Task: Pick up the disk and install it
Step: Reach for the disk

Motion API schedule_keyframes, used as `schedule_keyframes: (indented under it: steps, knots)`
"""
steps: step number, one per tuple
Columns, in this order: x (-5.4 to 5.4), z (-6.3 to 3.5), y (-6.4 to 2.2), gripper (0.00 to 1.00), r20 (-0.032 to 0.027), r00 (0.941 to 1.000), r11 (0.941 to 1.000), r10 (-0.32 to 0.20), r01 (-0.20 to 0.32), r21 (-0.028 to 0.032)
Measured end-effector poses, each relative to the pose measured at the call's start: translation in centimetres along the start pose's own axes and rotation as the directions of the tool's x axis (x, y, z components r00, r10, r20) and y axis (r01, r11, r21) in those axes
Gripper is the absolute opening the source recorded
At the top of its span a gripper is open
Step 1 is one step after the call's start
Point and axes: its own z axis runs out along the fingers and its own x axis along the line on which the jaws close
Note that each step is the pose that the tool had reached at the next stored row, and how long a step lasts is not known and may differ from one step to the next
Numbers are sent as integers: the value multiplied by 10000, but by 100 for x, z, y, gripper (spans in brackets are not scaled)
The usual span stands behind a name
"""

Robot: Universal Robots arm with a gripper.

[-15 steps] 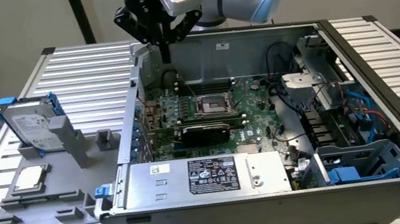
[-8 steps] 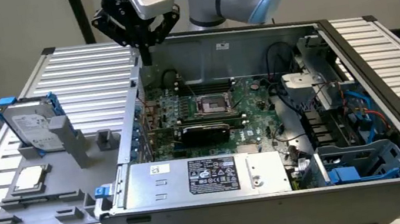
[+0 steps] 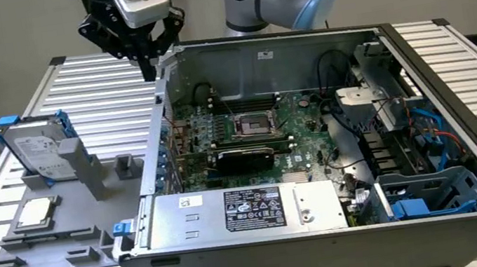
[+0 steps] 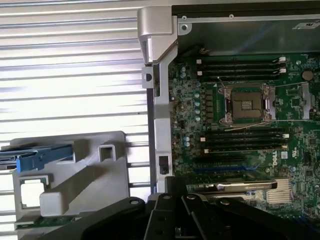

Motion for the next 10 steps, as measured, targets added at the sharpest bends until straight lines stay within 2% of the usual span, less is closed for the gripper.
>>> schedule_keyframes:
  steps: [10]
  knots:
    - [457,22,20,11,0,10000,10000,0,0,0]
